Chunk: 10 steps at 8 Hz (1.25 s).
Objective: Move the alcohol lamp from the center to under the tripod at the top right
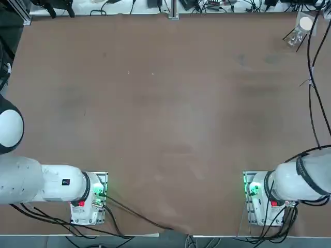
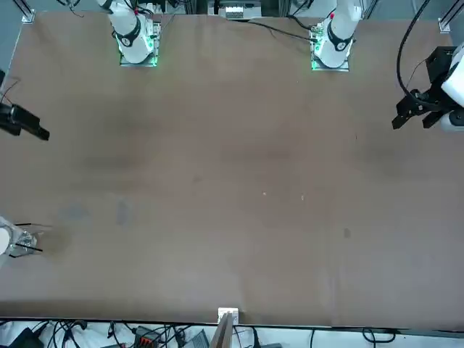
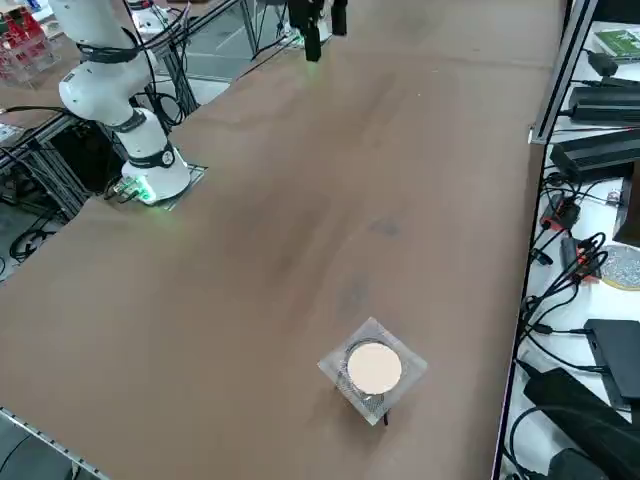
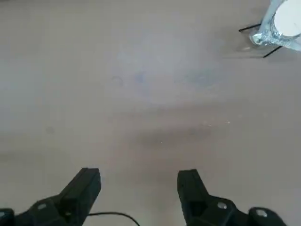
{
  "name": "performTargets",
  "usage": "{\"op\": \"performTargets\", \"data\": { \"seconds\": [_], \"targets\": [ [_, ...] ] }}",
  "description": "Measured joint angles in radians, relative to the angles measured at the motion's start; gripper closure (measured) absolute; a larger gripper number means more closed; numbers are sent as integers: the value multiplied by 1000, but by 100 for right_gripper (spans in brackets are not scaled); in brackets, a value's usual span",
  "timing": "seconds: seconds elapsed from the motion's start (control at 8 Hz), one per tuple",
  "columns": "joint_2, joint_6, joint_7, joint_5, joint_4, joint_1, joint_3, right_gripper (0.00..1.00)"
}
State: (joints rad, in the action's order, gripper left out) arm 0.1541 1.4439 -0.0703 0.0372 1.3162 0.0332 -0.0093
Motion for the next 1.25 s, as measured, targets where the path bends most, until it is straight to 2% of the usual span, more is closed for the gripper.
{"op": "performTargets", "data": {
  "seconds": [0.12,0.5,0.62,0.88,1.25],
  "targets": [
    [-52,11,9,-10,56,-11,2,0],
    [-250,115,24,-68,334,-110,4,0],
    [-291,123,49,-70,389,-118,4,0],
    [-313,127,69,-59,415,-113,-7,0],
    [-307,140,71,-34,396,-106,-10,0]
  ]
}}
